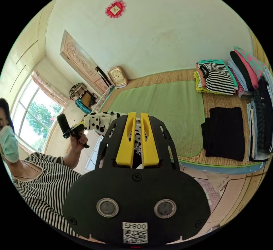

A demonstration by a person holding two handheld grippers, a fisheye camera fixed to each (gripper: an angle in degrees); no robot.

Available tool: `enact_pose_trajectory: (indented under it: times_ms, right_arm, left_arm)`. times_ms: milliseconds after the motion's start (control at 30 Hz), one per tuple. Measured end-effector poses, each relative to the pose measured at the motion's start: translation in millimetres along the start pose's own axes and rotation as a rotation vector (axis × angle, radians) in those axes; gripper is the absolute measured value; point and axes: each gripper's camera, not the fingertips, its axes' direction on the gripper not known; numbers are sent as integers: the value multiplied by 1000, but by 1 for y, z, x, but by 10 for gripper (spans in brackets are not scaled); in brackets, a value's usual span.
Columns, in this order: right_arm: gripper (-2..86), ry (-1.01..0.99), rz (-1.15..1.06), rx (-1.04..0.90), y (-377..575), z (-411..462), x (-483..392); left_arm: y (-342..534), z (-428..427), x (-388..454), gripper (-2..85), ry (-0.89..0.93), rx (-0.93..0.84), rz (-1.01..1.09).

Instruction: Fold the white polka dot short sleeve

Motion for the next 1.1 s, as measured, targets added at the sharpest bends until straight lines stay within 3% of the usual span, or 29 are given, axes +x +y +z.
enact_pose_trajectory:
  times_ms: [133,267,433,833,1100]
  right_arm:
    - [78,-40,26,105,58,-6,4]
    - [92,-106,-150,134,83,8,-47]
    - [108,83,-441,155,101,60,-124]
    - [21,-58,-452,-31,121,132,-115]
    - [9,-106,-477,43,117,121,-129]
  left_arm:
    - [-14,19,24,23,12,-45,20]
    - [-21,38,55,23,10,-77,47]
    - [-21,54,86,23,40,-110,71]
    - [-12,66,121,30,6,-149,98]
    - [23,40,93,54,62,-74,-34]
